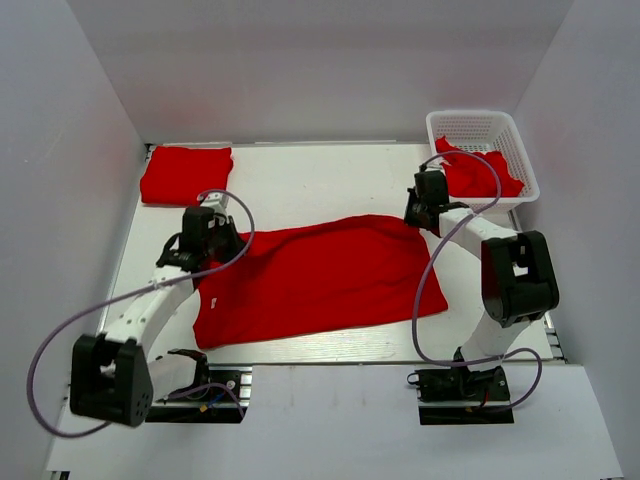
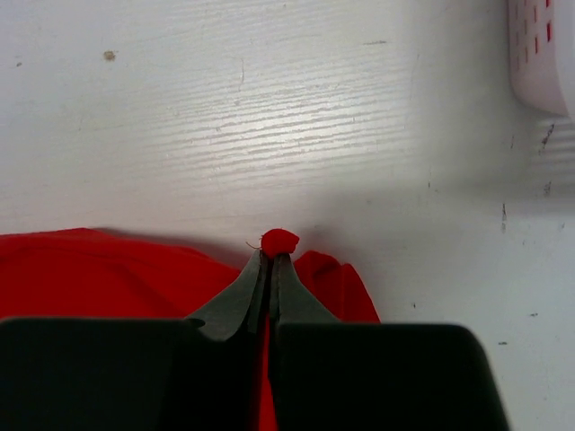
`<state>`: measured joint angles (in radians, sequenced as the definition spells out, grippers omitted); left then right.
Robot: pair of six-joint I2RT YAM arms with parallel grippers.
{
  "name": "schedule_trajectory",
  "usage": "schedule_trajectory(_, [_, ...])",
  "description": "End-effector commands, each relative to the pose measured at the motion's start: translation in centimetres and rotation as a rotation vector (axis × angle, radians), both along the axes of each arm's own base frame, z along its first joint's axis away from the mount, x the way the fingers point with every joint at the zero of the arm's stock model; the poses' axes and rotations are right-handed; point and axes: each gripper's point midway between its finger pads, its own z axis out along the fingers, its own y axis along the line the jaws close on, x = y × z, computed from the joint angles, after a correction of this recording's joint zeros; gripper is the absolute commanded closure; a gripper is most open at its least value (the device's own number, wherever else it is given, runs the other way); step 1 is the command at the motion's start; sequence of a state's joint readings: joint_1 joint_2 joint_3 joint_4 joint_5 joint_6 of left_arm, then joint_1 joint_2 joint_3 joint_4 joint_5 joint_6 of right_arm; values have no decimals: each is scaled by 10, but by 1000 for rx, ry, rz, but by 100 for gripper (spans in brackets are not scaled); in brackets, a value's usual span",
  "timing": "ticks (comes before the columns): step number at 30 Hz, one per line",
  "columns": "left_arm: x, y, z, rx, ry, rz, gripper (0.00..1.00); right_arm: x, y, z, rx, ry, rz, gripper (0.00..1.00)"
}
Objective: Fold and stack the t-shirts
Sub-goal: Fold the other side of the tshirt into a rectangle
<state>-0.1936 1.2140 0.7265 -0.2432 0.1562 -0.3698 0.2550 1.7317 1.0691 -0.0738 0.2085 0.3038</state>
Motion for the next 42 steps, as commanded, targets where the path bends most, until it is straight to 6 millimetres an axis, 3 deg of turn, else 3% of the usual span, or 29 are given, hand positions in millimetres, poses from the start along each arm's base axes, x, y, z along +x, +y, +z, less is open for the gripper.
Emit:
schedule_trajectory(1, [-28,-9,18,-84,-26,-26,100,4,2,25,11,-84,12,100])
schedule_trajectory(3, [-47,-7,10,-90,10,-26,100,-1,-1,24,9,-79,5,100])
schedule_trajectory(5, [-58,-7,20,-108,-13,-29,100,-3,-4,23,8,-74,1,100])
schedule_trajectory(7, [-77,-4,9,-115,45,-12,100,-6,-6,26,-1,-78,0,100])
schedule_trajectory(8, [-82,-3,17,-120,20,-14,100,-8,-8,26,-6,-73,-1,100])
schedule_trajectory(9, [-92,-2,11,-129,61,3,100,-7,-8,30,-5,-82,-3,100])
schedule_trajectory(12, [-106,2,15,-144,65,27,100,-10,-11,30,-21,-74,-8,100])
schedule_trajectory(19, [-146,-10,2,-224,186,-19,100,-16,-16,31,-33,-62,-16,100])
schedule_trajectory(25, [-163,-14,1,-269,230,-26,100,-24,-15,25,-29,-41,-8,100])
schedule_trajectory(32, [-188,-11,-27,-269,387,28,100,-40,-22,10,-41,10,-33,100])
schedule_trajectory(35, [-192,-6,-30,-245,417,51,71,-48,-25,1,-38,40,-56,100])
schedule_trajectory(36, [-196,-4,-32,-230,448,64,43,-52,-29,-5,-51,60,-66,100])
schedule_trajectory(37, [-197,0,-33,-211,461,81,33,-54,-30,-5,-51,65,-77,92])
schedule_trajectory(39, [-194,3,-23,-198,443,95,0,-62,-38,-9,-63,93,-119,74])
schedule_trajectory(40, [-193,6,-21,-183,445,108,0,-65,-41,-8,-79,91,-139,61])
schedule_trajectory(41, [-187,7,-9,-178,404,103,0,-69,-45,-8,-88,101,-152,11])
schedule_trajectory(42, [-186,7,-6,-177,407,103,0,-69,-50,-1,-100,84,-183,10])
